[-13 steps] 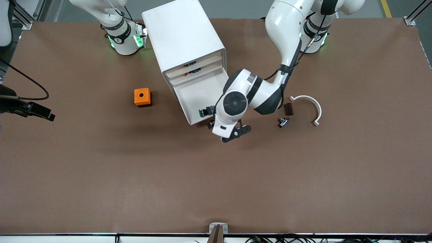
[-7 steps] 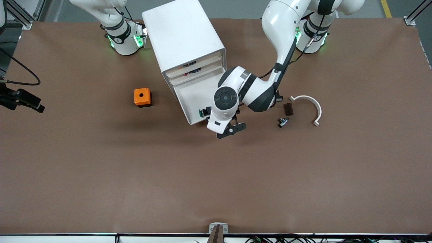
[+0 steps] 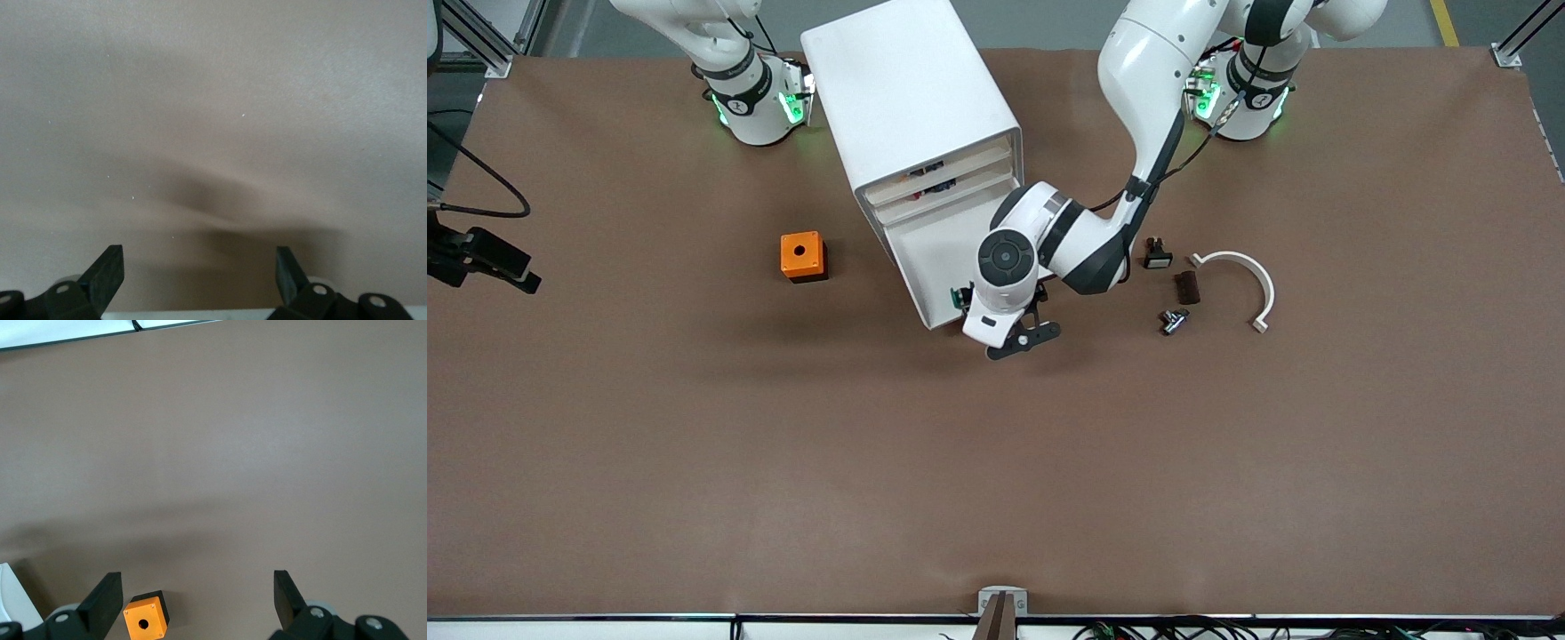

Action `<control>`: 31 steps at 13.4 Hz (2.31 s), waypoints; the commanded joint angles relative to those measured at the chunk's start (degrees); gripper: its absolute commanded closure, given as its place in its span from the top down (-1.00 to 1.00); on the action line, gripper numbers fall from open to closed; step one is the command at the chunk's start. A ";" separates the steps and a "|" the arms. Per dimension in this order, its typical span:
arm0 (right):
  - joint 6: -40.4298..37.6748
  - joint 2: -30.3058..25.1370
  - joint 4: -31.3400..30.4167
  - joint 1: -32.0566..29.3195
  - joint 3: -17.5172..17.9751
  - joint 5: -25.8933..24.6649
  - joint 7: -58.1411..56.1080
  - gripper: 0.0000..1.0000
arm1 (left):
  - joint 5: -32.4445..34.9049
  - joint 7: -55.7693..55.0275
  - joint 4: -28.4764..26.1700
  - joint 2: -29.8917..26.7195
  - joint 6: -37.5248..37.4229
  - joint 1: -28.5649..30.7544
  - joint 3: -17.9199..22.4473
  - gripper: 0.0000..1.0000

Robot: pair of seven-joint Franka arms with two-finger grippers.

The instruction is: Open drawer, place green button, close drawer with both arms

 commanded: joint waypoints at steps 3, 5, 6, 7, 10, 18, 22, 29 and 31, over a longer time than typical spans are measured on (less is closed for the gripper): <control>0.78 -1.75 -1.44 -0.72 0.51 -0.51 -0.58 1.00 | -2.97 -4.20 -2.40 -1.57 0.28 0.46 -2.45 0.99; 0.69 -2.19 -1.52 -0.80 0.42 -0.51 -0.58 1.00 | -5.62 -4.30 -2.40 -1.74 -0.77 0.37 -3.41 0.99; 0.69 -2.37 -1.52 -0.80 0.42 -0.51 -0.58 1.00 | -5.98 -4.48 -2.31 -1.83 -1.65 0.37 -4.29 0.99; 0.69 -2.37 -1.52 -0.72 0.42 -0.51 -0.58 1.00 | -6.07 -4.65 -2.40 -2.18 -2.79 0.37 -5.34 0.99; 0.78 -2.81 -1.52 -0.71 0.42 -0.51 -0.67 1.00 | -6.15 -6.32 -2.31 -2.18 -6.05 0.37 -8.33 0.99; 0.96 -3.16 -1.61 -0.71 0.42 -0.51 -0.67 1.00 | -15.21 -6.32 -2.40 -0.69 -6.05 -0.16 -13.09 0.99; 1.31 -2.98 -1.52 -0.63 0.42 -0.51 -0.67 1.00 | -15.03 -7.38 -2.23 -1.48 -6.14 0.71 -13.88 0.99; 1.22 -2.90 -1.35 -0.80 0.42 -0.42 -0.67 1.00 | -0.66 -6.50 -1.43 -6.39 -6.14 15.28 -9.75 0.99; 1.13 -2.90 -1.35 -0.80 0.42 -0.42 -0.67 1.00 | 7.51 -5.71 -1.43 -9.72 -6.14 20.12 -9.75 0.99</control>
